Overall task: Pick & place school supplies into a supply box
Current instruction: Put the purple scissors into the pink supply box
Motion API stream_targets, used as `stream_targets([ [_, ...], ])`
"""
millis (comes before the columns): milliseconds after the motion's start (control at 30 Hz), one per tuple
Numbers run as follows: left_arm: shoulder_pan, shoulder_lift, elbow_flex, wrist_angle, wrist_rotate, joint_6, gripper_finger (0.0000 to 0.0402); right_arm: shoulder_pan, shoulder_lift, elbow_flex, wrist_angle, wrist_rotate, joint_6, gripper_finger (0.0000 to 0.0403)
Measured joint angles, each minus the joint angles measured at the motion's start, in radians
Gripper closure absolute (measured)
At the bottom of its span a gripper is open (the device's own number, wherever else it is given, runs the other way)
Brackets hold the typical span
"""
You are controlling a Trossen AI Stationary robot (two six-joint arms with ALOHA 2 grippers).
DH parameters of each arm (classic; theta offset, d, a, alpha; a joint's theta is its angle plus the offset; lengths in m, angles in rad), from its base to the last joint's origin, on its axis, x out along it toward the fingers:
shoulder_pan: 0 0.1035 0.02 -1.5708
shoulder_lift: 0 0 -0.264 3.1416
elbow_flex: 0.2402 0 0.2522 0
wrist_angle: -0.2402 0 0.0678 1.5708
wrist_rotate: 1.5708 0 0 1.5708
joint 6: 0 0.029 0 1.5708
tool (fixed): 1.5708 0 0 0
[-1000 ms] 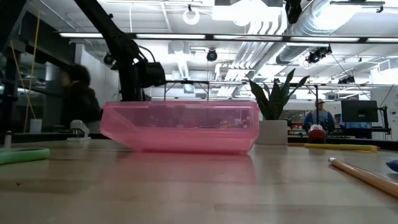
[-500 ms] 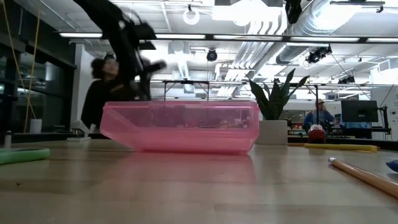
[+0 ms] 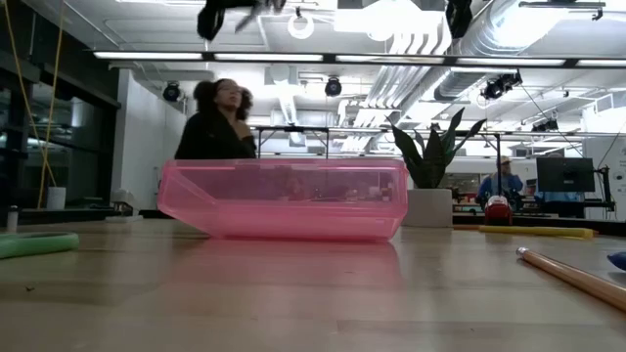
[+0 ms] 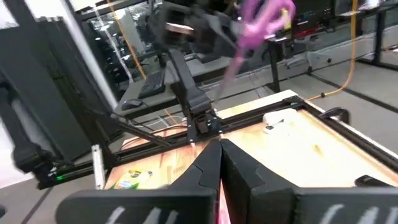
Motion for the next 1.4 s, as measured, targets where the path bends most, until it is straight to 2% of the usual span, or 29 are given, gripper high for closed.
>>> stream_targets([
  [167,-0.153,0.020,0.000,0.132,0.018,0.008,0.0355,0.000,0.056,0.001,0.058,-0.051,0.000,0.0399],
  [300,-0.236,0.062,0.000,0.225,0.044,0.003,0.0355,0.000,0.125,0.001,0.154,-0.104,0.013,0.0372],
  [400,-0.258,0.092,0.000,0.304,0.127,-0.048,0.0355,0.000,0.173,0.001,0.280,-0.113,0.036,0.0330],
  [567,-0.258,0.132,0.000,0.505,0.349,-0.205,0.0355,0.000,0.216,0.007,0.531,-0.141,0.041,0.0238],
  [733,-0.254,0.158,0.000,0.553,0.438,-0.349,0.0355,0.000,0.252,0.106,0.417,-0.226,-0.092,0.0171],
  [867,-0.253,0.188,0.000,0.555,0.441,-0.390,0.0355,-0.001,0.316,0.225,0.292,-0.247,-0.194,0.0161],
  [967,-0.249,0.210,0.000,0.557,0.445,-0.400,0.0355,-0.010,0.367,0.305,0.227,-0.321,-0.233,0.0160],
  [1067,-0.239,0.228,0.000,0.575,0.492,-0.415,0.0355,-0.021,0.404,0.369,0.171,-0.373,-0.250,0.0160],
  [1167,-0.237,0.239,0.000,0.607,0.503,-0.433,0.0355,-0.025,0.422,0.399,0.143,-0.399,-0.254,0.0160],
  [1300,-0.235,0.240,0.000,0.606,0.511,-0.434,0.0355,-0.024,0.431,0.420,0.150,-0.494,-0.245,0.0162],
  [1400,-0.229,0.240,0.000,0.605,0.515,-0.432,0.0355,-0.014,0.432,0.424,0.151,-0.496,-0.229,0.0174],
])
